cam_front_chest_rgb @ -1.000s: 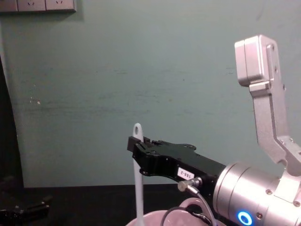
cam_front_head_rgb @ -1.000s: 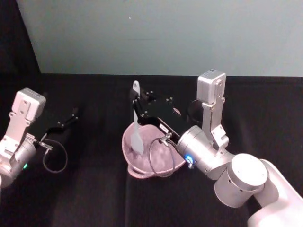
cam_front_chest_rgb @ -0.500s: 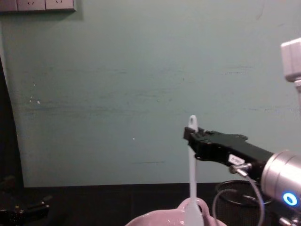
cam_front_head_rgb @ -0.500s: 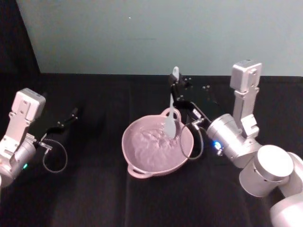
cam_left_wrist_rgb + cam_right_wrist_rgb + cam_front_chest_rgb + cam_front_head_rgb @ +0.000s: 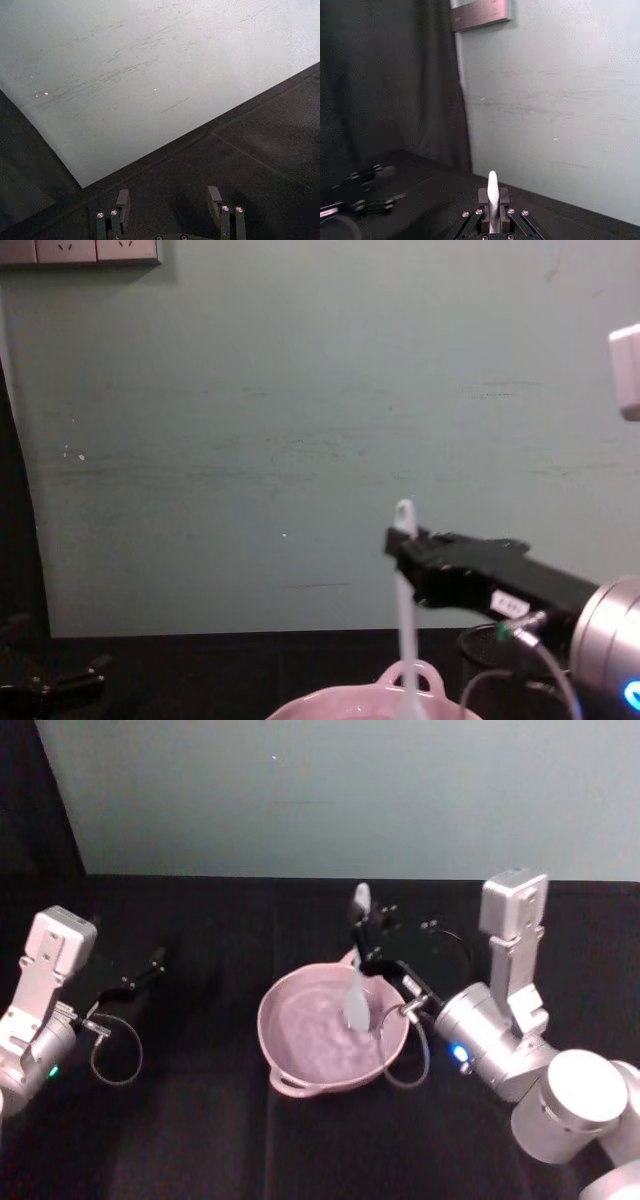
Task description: Use the one hand to pick up the spoon and stir the clear water in the bowl.
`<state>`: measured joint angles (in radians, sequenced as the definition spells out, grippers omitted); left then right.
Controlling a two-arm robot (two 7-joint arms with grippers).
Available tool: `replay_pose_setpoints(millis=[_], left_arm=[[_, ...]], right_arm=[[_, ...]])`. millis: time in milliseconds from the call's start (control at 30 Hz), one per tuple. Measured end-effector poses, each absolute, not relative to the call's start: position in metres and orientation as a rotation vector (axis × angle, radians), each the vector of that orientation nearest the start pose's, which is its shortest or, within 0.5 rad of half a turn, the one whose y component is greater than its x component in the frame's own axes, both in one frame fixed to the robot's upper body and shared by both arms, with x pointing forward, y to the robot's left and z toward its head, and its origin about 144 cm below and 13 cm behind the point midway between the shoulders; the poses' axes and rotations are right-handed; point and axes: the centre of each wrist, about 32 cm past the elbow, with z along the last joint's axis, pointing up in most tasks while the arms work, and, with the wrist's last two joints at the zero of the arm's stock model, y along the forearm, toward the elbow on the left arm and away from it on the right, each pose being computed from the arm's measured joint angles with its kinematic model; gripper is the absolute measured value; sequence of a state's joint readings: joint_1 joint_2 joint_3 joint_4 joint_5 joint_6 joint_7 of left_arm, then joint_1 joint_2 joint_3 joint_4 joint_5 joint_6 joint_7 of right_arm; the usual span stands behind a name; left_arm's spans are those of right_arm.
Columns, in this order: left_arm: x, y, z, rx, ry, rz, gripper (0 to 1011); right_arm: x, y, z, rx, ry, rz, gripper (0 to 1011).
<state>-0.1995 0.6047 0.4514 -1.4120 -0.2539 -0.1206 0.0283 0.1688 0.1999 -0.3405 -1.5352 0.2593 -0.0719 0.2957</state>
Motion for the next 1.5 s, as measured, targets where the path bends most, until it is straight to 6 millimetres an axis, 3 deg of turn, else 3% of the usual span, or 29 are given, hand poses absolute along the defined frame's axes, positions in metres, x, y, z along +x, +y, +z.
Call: replay_pose_setpoints(millis=[433,700,900,1300,1500], left_arm=[[0.489,0.310,1.140,0.304,-0.285,1.248,1011],[0.489,0.310,1.140,0.304,-0.285,1.248,1011],[0.489,0.310,1.140,0.304,-0.285,1.248,1011],[0.489,0.310,1.140,0.304,-0.285,1.248,1011],[0.489,0.310,1.140,0.304,-0.285,1.248,1011]], right_arm=[[0.474,-0.146,1.175,0.130,-0.067,-0.816,113],[0.476,-0.146,1.187,0.154,-0.082,-0.809,113],[0.480,-0.162,1.208,0.188,-0.103,-0.847,112],[0.484,-0.214,1.277,0.191,-0.156,-0.901,113],[0.485,-0.234,1.288,0.184,-0.176,-0.954,113]])
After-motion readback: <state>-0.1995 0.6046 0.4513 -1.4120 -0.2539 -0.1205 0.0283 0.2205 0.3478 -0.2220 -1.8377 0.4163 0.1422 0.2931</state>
